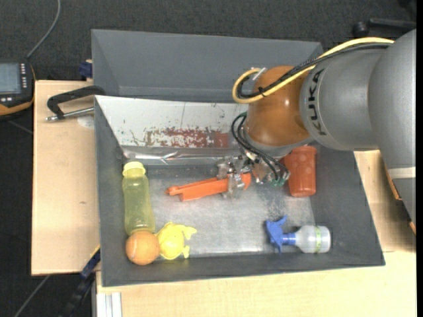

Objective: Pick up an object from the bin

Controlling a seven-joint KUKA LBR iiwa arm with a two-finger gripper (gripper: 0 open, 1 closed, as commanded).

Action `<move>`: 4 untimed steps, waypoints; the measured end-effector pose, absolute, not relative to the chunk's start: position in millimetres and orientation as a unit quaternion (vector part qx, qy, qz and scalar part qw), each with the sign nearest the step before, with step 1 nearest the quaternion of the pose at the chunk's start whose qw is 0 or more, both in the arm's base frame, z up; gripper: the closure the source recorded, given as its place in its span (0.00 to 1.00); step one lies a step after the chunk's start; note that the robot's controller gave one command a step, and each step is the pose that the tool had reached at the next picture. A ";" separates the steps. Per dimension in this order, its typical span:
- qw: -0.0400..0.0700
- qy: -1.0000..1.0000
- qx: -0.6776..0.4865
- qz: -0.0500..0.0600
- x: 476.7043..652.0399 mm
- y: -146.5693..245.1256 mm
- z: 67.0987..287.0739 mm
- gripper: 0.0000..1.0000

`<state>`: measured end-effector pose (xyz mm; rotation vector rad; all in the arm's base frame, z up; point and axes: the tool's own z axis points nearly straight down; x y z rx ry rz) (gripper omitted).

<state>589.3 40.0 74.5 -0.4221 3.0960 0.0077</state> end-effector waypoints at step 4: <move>0.005 0.992 -0.123 0.003 592.0 48.5 153.9 1.00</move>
Offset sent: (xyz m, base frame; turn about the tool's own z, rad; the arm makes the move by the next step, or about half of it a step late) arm -0.0101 0.0037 0.2154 0.0212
